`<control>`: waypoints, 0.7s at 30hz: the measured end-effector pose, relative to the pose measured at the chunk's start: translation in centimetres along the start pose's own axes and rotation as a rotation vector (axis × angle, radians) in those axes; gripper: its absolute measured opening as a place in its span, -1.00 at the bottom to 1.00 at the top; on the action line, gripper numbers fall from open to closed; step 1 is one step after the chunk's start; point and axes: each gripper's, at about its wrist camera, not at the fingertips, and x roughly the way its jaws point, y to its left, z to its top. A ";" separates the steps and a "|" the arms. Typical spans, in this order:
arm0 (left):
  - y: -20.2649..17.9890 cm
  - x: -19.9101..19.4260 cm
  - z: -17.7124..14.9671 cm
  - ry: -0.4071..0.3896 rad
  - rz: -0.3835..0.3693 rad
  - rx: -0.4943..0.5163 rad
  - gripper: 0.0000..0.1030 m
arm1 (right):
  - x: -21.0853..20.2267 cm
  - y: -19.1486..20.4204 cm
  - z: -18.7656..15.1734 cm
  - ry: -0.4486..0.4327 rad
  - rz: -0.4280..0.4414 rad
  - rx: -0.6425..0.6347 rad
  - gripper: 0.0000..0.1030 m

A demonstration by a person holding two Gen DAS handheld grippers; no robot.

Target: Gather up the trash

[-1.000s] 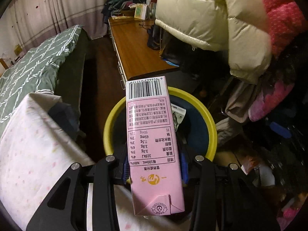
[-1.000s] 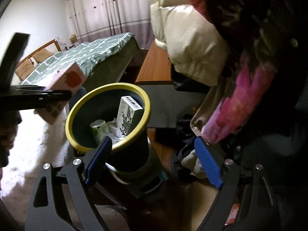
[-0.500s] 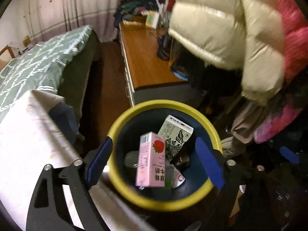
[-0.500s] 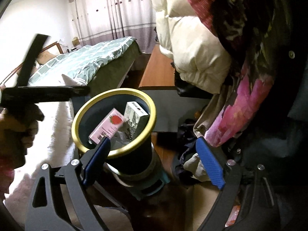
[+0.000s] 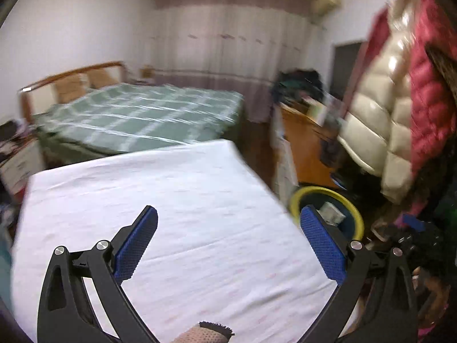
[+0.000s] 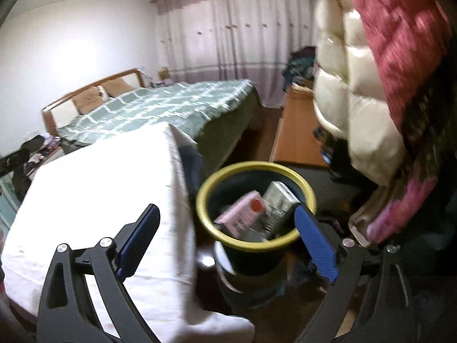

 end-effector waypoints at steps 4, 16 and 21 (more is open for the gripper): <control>4.5 -5.6 -2.5 -0.046 0.135 -0.060 0.91 | -1.2 2.6 0.4 -0.036 0.039 -0.038 0.79; 9.9 -16.2 -7.3 -0.165 0.326 -0.132 0.91 | -4.2 7.9 -0.5 -0.086 0.093 -0.118 0.84; 10.1 -16.6 -8.6 -0.147 0.314 -0.148 0.91 | -5.2 8.6 -1.1 -0.103 0.061 -0.143 0.86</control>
